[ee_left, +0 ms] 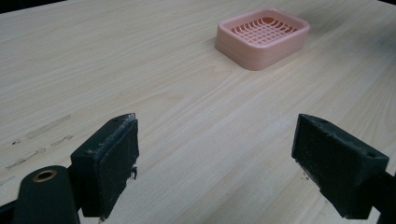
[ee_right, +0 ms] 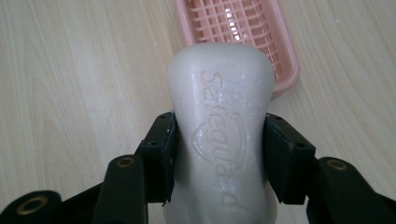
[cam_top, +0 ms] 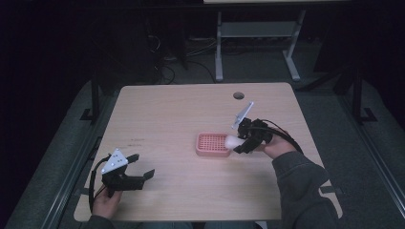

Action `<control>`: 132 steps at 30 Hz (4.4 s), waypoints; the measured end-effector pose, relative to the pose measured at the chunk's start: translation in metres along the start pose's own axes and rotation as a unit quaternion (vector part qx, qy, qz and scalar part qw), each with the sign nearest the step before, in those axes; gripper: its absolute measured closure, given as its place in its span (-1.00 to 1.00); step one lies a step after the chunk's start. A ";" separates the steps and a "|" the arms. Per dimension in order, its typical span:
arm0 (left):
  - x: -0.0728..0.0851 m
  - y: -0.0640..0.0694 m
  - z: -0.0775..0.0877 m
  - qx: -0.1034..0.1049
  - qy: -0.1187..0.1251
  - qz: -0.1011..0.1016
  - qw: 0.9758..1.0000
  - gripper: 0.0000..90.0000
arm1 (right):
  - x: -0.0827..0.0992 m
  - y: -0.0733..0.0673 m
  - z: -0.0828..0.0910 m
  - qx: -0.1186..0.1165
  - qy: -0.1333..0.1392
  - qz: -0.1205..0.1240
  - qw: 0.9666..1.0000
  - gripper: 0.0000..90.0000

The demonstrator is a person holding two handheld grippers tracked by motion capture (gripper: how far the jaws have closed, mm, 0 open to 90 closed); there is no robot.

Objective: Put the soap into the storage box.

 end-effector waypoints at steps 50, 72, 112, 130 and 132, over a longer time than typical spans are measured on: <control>0.000 0.002 -0.001 0.006 -0.002 0.004 1.000 -0.68 | -0.054 0.012 -0.027 -0.012 -0.016 0.039 0.999 0.08; 0.001 0.002 -0.001 0.006 -0.008 -0.003 1.000 -0.68 | -0.065 0.016 -0.059 -0.026 -0.038 0.042 0.998 0.08; 0.000 0.003 -0.002 0.010 0.000 0.007 1.000 -0.68 | -0.064 0.020 -0.089 -0.041 -0.063 0.035 0.997 0.07; 0.000 0.004 -0.003 0.011 -0.002 0.004 1.000 -0.68 | -0.062 0.018 -0.084 -0.041 -0.041 0.019 0.998 -0.03; 0.000 0.004 -0.003 0.011 -0.003 0.004 1.000 -0.68 | -0.062 0.018 -0.083 -0.042 -0.039 0.017 0.998 -0.03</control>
Point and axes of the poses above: each handheld gripper's, and its own axes: z roughly backward along the jaws, x roughly out of its underside, y roughly to its right, the point moved 8 cm from there along -z, roughly forward along the jaws, and after that the axes turned 3 degrees about z, right-handed, at the moved point
